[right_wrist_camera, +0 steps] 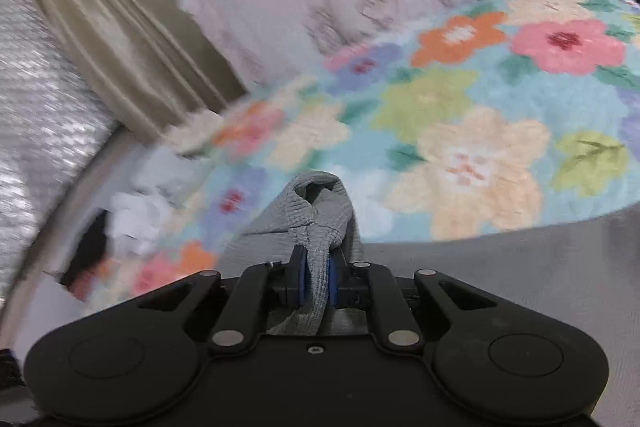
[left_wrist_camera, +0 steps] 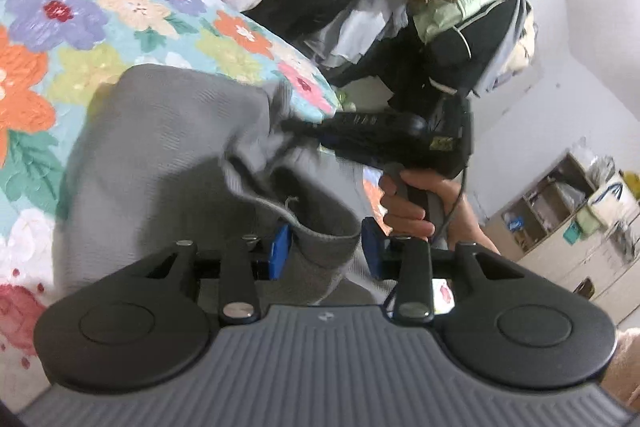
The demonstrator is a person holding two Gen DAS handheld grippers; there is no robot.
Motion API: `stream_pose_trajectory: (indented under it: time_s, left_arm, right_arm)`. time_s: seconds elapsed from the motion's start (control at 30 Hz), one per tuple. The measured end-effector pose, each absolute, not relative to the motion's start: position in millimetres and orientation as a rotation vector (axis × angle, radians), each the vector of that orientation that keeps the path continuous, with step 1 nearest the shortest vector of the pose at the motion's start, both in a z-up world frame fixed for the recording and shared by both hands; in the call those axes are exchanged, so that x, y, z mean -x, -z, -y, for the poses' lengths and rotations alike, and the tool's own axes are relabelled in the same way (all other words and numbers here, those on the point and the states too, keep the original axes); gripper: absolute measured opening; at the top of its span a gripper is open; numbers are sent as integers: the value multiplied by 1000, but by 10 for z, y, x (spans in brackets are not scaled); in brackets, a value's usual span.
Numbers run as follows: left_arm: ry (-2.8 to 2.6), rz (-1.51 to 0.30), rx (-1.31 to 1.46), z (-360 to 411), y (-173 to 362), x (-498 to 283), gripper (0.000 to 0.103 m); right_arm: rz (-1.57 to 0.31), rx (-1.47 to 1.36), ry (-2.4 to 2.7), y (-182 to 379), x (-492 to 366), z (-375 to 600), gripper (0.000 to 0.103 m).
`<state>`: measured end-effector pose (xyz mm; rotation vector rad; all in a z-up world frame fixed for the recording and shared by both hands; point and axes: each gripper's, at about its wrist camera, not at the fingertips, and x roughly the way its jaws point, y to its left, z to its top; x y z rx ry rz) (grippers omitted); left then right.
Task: Fold clothes
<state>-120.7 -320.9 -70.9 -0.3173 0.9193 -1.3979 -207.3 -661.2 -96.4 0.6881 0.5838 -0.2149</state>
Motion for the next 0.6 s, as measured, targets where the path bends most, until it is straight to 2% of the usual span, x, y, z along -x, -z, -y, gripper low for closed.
stream_pose_trajectory:
  time_s: [0.03,0.1,0.17,0.2,0.3,0.4,0.5,0.6]
  left_arm:
    - [1404,-921,333,3172,708,1202,36]
    - [1409,-883,335,3138,657,1208,36]
    - [1406,-824,322,3144,602,1211,41]
    - [1390,-820,302,3147,598,1203,42]
    - [1323,-833,251,3164,642,1148,44]
    - [1198,-904,172,3207,792,1068,44]
    - [1110,-915,76,3235,919,1047,44]
    - [1065,-941,69,3213,1023,998,44]
  right_arm:
    - [-627,-681,297,963,2086,6583,25]
    - [-690,-666,438,943,2132,6514,26]
    - [-633,-675,439,832,2300,6384,34]
    - [-597,-704,417,788,2399,6327,43]
    - [-543,-711,337,674,2609,6054,48]
    - [-551,-603,279,623,2687,5683,60]
    - [-611,-460,275,705,2699,5283,62]
    - [-676,-324,256,851,2710,4928,68]
